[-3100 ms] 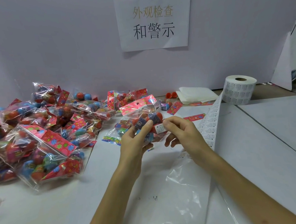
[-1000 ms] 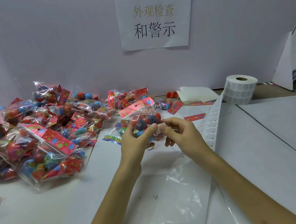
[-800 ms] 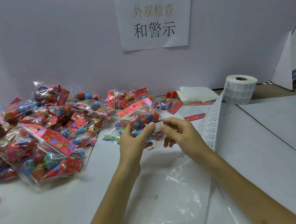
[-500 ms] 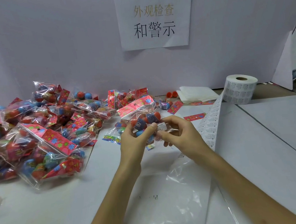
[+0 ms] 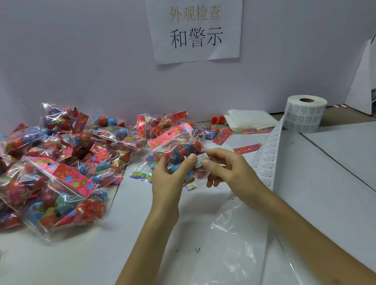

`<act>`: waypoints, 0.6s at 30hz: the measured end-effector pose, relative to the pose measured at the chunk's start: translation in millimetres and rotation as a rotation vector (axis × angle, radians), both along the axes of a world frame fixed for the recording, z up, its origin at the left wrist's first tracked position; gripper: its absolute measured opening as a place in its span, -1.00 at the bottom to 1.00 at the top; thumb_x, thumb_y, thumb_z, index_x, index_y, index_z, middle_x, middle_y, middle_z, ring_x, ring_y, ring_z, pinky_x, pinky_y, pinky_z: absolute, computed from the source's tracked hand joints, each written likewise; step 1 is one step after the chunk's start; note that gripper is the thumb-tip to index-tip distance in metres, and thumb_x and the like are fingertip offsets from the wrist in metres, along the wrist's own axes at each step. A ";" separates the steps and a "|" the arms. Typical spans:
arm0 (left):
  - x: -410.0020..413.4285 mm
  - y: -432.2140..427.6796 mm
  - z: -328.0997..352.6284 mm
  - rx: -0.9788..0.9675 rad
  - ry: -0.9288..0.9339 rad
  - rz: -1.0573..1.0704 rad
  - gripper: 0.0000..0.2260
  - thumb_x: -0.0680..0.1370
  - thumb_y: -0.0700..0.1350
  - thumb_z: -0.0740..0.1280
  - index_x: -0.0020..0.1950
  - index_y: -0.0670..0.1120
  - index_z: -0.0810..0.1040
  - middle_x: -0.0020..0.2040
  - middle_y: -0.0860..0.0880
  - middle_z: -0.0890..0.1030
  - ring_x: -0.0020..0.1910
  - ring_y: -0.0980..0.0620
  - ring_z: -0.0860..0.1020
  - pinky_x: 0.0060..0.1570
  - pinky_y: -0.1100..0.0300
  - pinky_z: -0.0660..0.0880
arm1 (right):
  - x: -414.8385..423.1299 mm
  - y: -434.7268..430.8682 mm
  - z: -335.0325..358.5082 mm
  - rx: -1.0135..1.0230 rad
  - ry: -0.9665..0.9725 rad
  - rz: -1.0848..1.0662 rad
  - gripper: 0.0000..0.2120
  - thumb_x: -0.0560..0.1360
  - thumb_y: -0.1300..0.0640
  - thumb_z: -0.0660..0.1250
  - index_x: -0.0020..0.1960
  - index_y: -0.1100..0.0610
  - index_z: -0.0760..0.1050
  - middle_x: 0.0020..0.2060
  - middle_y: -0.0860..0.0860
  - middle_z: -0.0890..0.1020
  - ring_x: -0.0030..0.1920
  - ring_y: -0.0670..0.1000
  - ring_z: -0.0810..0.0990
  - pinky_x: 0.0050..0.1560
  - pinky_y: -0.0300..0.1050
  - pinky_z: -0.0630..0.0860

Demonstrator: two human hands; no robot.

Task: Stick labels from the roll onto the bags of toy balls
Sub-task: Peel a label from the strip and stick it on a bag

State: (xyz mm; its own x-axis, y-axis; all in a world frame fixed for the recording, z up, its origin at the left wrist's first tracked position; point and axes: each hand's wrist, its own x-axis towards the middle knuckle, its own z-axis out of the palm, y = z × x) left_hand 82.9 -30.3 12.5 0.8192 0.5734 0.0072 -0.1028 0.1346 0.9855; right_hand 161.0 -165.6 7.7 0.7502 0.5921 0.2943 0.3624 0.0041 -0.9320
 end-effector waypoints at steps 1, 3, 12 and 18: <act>-0.2 -0.1 0.0 0.001 0.000 -0.001 -0.57 0.53 -0.03 0.49 0.37 -0.09 0.55 0.21 -0.12 0.66 0.19 -0.14 0.65 0.29 -0.12 0.57 | 0.2 -0.2 0.2 -0.005 0.003 0.001 -0.82 0.66 0.17 0.29 0.23 0.07 0.57 -0.10 0.10 0.70 -0.29 0.04 0.64 -0.18 -0.02 0.60; -0.3 -0.3 0.3 0.003 0.003 0.000 -0.56 0.53 -0.02 0.49 0.37 -0.08 0.54 0.22 -0.12 0.66 0.19 -0.14 0.65 0.29 -0.12 0.57 | 0.7 -0.7 0.3 -0.013 0.001 0.003 -0.81 0.66 0.17 0.28 0.24 0.06 0.57 -0.10 0.09 0.70 -0.28 0.05 0.65 -0.16 0.00 0.62; 0.8 -0.1 -2.0 0.063 -0.030 -0.081 -0.41 0.38 -0.06 0.61 0.37 -0.04 0.50 0.15 -0.10 0.69 0.10 -0.11 0.69 0.14 0.02 0.64 | 3.0 -2.2 0.9 0.005 0.041 -0.018 -0.76 0.68 0.24 0.20 0.14 0.01 0.60 -0.19 0.12 0.70 -0.29 0.05 0.64 -0.24 -0.13 0.58; 0.3 -0.9 -2.2 0.085 -0.042 -0.103 -0.30 0.23 0.05 0.60 0.33 -0.04 0.52 0.10 -0.09 0.71 0.04 -0.07 0.71 0.01 0.13 0.65 | 3.0 -2.2 -0.6 0.025 -0.004 -0.090 -0.90 0.61 0.04 0.35 0.05 0.03 0.60 -0.30 -0.03 0.70 -0.33 -0.01 0.67 -0.27 -0.17 0.60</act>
State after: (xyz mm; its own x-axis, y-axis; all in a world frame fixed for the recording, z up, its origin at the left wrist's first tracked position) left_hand 83.2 -31.2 10.3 0.8715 0.4824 0.0880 -0.1346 0.0628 0.9889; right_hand 163.9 -167.8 7.1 0.7988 0.5150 0.3110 0.3659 -0.0055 -0.9307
